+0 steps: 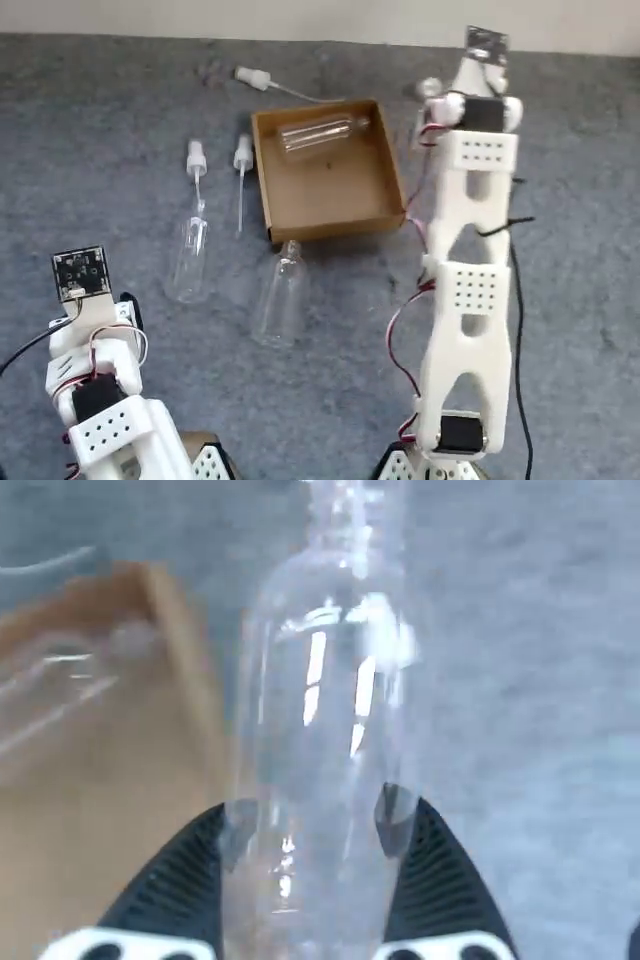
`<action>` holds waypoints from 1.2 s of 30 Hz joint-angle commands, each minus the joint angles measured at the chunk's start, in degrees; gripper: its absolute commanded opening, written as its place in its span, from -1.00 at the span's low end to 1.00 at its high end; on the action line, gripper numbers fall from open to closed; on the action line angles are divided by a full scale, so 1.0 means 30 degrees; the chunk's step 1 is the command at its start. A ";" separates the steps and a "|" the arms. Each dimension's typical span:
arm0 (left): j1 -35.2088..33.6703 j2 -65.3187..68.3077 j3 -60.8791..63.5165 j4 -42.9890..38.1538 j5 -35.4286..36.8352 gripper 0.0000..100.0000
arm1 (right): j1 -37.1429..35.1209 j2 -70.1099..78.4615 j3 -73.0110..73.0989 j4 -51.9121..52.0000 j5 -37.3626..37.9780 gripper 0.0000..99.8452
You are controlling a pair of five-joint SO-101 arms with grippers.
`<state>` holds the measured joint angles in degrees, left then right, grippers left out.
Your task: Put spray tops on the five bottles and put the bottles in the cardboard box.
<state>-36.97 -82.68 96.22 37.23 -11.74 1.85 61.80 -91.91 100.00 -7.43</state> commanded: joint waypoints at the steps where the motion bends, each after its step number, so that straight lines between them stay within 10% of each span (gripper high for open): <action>1: 0.0366 0.0015 0.0454 -0.0440 -0.0176 -0.66 | 0.1861 -0.1685 0.1040 0.0454 0.1788 -0.99; 11: 0.0366 -0.0015 0.0454 -0.0440 -0.0176 -0.66 | 0.3766 -0.1480 0.4879 0.0425 1.2454 -0.99; 24: 0.0396 -0.0044 0.0454 -0.0440 -0.0176 -0.66 | 0.3121 -0.2681 0.9568 0.0425 1.1692 -0.37; 36: 0.0396 -0.0015 0.0454 -0.0440 -0.0176 -0.66 | -0.3004 -0.9861 1.2234 0.0190 0.8908 -0.36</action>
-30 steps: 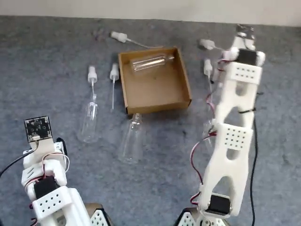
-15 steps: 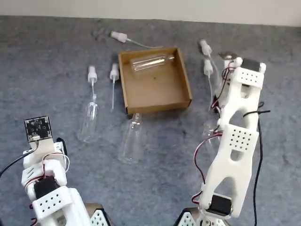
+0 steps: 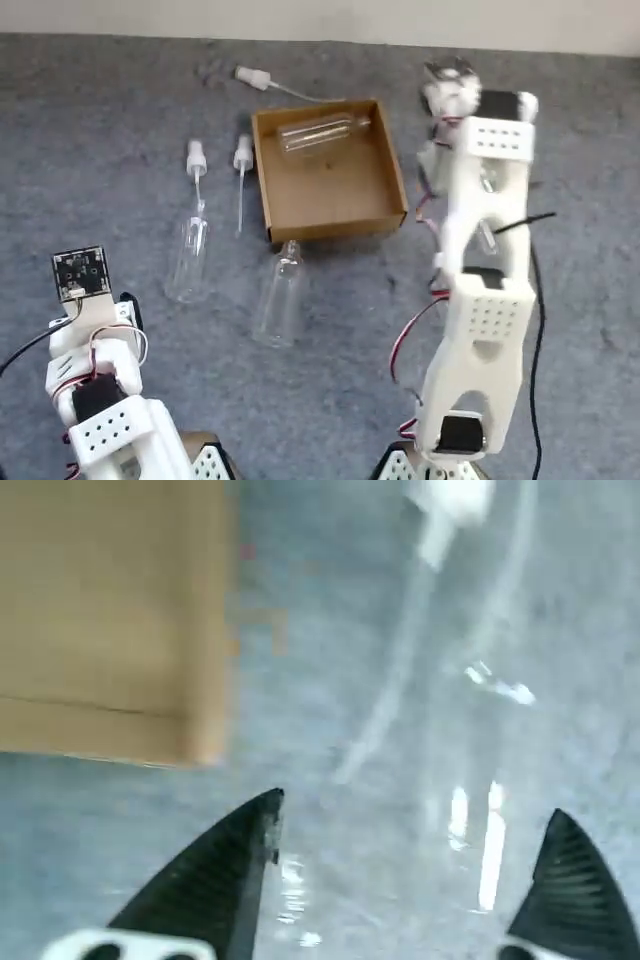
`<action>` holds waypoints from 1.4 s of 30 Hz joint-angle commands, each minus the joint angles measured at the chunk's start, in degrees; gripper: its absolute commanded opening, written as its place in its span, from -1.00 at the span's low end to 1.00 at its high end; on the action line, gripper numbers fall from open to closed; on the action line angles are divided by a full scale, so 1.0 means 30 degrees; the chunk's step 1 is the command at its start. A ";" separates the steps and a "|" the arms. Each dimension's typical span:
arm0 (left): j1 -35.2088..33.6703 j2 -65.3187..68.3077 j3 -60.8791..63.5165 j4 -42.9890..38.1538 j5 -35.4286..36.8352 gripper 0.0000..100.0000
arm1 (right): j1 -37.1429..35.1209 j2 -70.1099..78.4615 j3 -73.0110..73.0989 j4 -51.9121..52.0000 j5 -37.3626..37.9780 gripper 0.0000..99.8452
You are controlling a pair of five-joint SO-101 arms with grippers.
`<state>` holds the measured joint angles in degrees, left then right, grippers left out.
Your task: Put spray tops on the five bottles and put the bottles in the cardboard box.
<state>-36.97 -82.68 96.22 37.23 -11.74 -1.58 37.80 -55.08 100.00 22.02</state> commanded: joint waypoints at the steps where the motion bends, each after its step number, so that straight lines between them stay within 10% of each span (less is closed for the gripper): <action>1: 0.0396 -0.0015 0.0454 -0.0440 -0.0176 -0.66 | -0.2476 -0.1832 -0.0161 -0.0220 -0.1377 -0.36; 18: 0.0396 0.0073 0.0454 -0.0440 -0.0176 -0.66 | -0.6901 0.5143 -0.0894 -1.7187 -1.2894 -0.36; 42: 0.0396 0.0073 0.0454 -0.0440 -0.0176 -0.66 | -0.5993 0.6491 -0.0689 -1.6454 -1.9546 -0.36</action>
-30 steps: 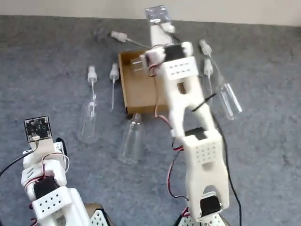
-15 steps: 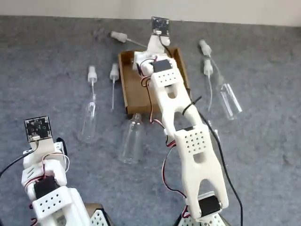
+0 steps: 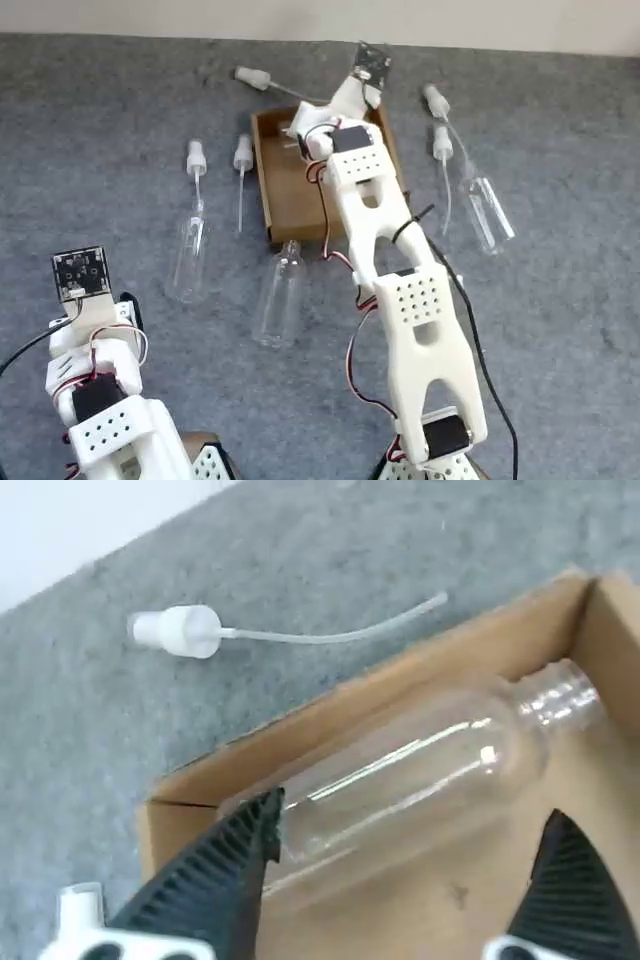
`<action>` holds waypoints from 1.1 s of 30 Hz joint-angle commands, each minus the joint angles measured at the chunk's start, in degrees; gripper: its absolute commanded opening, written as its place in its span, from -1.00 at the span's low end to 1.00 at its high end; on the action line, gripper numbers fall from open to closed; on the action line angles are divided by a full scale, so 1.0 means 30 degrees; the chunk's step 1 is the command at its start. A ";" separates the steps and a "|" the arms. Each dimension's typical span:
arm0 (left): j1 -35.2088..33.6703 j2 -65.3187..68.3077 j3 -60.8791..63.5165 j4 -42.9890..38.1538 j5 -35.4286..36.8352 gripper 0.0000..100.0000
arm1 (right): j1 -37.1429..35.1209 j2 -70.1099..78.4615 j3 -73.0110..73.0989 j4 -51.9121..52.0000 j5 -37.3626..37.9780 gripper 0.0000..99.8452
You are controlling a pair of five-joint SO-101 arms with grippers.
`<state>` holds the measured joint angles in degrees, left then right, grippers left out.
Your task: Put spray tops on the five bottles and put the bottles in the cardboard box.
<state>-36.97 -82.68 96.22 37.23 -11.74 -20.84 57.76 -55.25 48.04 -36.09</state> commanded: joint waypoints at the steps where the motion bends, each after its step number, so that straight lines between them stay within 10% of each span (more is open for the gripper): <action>1: 0.0396 0.0073 0.0454 -0.0440 -0.0176 -0.66 | 0.0425 -0.0161 -0.0630 0.1187 -0.0410 -0.36; 22: 0.0396 0.0073 0.0454 -0.0440 -0.0176 -0.66 | 0.0308 0.3326 -0.2623 -0.0220 -0.2960 -0.36; 33: 0.0396 0.0073 0.0454 -0.0440 -0.0176 -0.66 | 0.0278 0.3648 -0.5407 0.9040 -0.3018 -0.62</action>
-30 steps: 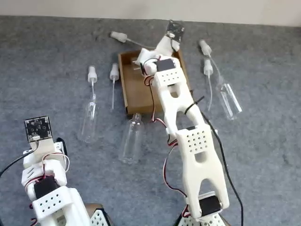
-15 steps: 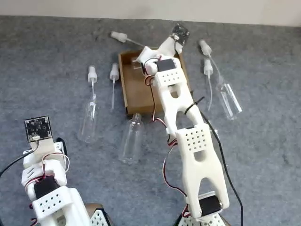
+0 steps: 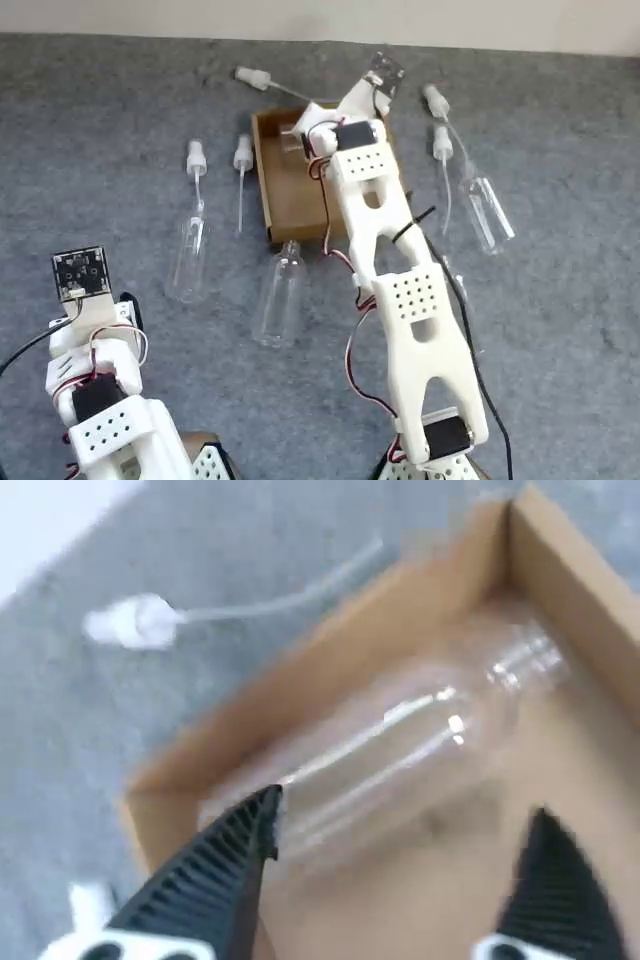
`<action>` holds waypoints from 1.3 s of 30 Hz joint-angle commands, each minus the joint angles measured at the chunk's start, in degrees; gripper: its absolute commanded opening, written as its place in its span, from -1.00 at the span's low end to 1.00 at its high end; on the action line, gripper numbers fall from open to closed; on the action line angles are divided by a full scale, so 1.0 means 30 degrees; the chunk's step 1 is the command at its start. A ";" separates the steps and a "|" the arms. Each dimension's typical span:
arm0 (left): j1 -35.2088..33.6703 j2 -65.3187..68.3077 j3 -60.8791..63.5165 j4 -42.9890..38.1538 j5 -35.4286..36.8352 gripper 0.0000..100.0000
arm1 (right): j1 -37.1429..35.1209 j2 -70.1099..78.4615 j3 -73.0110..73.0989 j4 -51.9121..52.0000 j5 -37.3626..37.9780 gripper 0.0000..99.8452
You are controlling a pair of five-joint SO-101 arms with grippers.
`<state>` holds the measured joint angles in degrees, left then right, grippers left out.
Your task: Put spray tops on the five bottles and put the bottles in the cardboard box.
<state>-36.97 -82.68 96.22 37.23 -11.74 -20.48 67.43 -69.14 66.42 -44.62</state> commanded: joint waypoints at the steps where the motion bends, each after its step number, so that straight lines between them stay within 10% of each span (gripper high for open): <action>1: 0.0396 0.0073 0.0454 -0.0440 -0.0176 -0.66 | 0.0190 0.0366 -0.1421 0.3795 -0.0176 -0.71; 10: 0.0396 0.0073 0.0454 -0.0440 -0.0176 -0.66 | -0.0015 0.0015 -1.1707 0.2125 -0.0176 -0.73; 24: 0.0396 0.0073 0.0454 -0.0410 -0.0176 -0.66 | 0.0542 0.2711 -0.6579 -0.5026 -0.0176 -0.44; 39: 0.0366 0.0073 0.0454 -0.0410 -0.0176 -0.66 | 0.0396 0.3033 -0.6696 0.5319 0.0000 -0.44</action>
<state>-36.97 -82.68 96.22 37.23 -11.74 -20.04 77.63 -89.98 76.53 -44.35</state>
